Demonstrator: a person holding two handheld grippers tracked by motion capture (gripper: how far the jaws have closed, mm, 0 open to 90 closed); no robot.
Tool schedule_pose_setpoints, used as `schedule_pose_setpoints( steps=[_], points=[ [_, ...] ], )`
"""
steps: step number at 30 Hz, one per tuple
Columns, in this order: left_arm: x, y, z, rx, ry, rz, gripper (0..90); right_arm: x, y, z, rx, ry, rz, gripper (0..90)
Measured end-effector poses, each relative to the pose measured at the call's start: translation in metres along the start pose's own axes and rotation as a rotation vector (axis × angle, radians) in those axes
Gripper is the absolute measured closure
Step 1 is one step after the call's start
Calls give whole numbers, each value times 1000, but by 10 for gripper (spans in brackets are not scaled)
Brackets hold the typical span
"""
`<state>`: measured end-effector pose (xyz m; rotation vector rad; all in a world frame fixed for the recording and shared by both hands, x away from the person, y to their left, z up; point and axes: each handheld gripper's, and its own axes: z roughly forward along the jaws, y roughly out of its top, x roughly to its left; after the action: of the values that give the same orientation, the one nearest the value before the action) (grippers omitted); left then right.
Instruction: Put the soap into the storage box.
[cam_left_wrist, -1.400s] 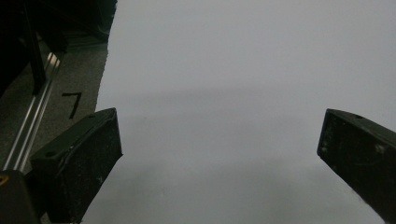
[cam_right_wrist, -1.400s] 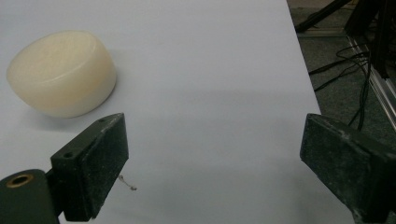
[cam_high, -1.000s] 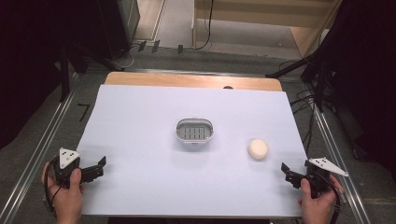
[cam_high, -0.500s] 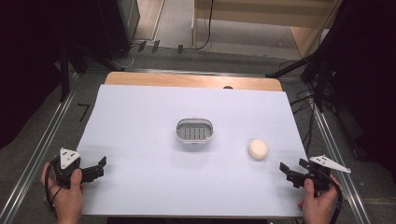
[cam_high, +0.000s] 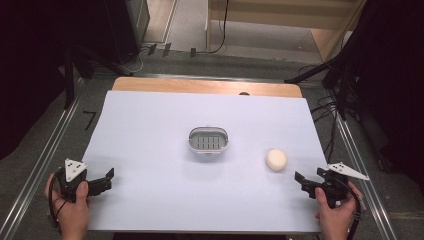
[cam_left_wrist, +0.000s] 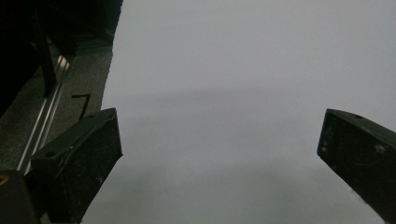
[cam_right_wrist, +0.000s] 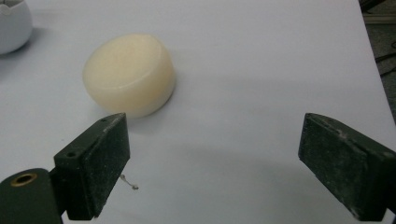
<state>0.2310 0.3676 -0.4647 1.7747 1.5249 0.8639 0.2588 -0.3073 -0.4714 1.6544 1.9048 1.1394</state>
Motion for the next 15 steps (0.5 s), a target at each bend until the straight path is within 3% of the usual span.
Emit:
schedule_pose_setpoints(
  steps=[11,15],
  points=[
    [0,0,0,-5,-1,1,3,18,17,4,4,18,-12,85],
    [0,0,0,-4,-2,1,3,29,22,10,14,11,-35,32]
  ],
)
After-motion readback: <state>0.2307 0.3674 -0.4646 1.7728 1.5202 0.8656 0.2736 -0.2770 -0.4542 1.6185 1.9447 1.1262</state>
